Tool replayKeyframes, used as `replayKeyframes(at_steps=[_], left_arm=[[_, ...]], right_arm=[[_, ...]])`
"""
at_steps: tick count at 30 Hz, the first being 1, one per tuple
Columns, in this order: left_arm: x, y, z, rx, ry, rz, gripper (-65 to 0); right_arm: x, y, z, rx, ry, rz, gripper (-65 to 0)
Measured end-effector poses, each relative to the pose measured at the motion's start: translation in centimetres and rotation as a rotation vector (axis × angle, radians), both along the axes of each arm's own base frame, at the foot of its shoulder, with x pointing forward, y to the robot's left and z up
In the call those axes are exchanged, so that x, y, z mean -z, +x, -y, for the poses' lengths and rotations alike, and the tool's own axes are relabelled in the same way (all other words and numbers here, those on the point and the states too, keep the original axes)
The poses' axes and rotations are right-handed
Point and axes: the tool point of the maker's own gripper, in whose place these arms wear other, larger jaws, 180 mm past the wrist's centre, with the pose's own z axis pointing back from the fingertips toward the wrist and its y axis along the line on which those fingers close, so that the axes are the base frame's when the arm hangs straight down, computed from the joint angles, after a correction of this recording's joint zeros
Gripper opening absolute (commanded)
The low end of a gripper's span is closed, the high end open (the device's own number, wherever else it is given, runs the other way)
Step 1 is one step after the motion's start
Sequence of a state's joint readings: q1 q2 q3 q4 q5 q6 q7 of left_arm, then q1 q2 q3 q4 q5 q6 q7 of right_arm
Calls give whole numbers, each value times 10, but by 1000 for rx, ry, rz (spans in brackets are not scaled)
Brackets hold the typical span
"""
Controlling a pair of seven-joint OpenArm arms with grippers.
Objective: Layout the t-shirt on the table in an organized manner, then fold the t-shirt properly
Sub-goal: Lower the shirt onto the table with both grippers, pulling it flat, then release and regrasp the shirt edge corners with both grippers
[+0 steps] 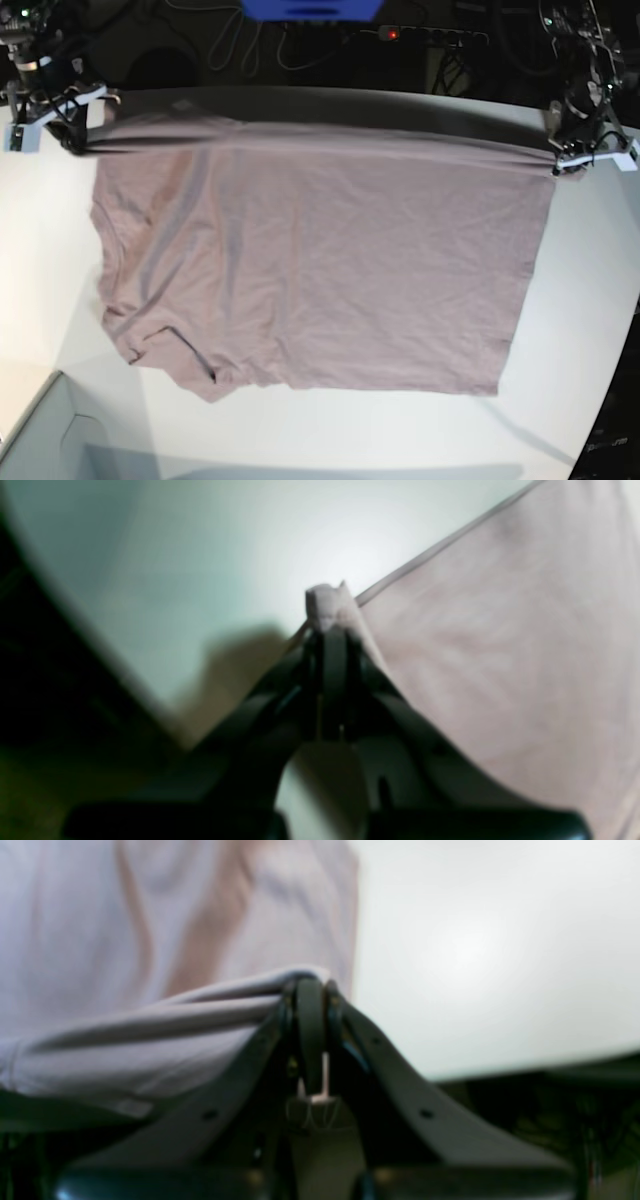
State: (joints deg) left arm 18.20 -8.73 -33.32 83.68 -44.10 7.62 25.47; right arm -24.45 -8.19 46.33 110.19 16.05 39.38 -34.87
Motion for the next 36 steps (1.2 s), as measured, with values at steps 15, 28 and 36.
replayKeyframes(at_steps=[15,28,36], left_arm=[[-17,52,28,140,24,59,-649],[-2,103,32,210,15,21,-649],[-14,124,31,203,17,62,-589]], right_arm=[[1,121,-45,-329,30,90,-650],[60,147,-29,-373,-61,-127,-650],[68,143,-27,-371,-64,-156,-650]])
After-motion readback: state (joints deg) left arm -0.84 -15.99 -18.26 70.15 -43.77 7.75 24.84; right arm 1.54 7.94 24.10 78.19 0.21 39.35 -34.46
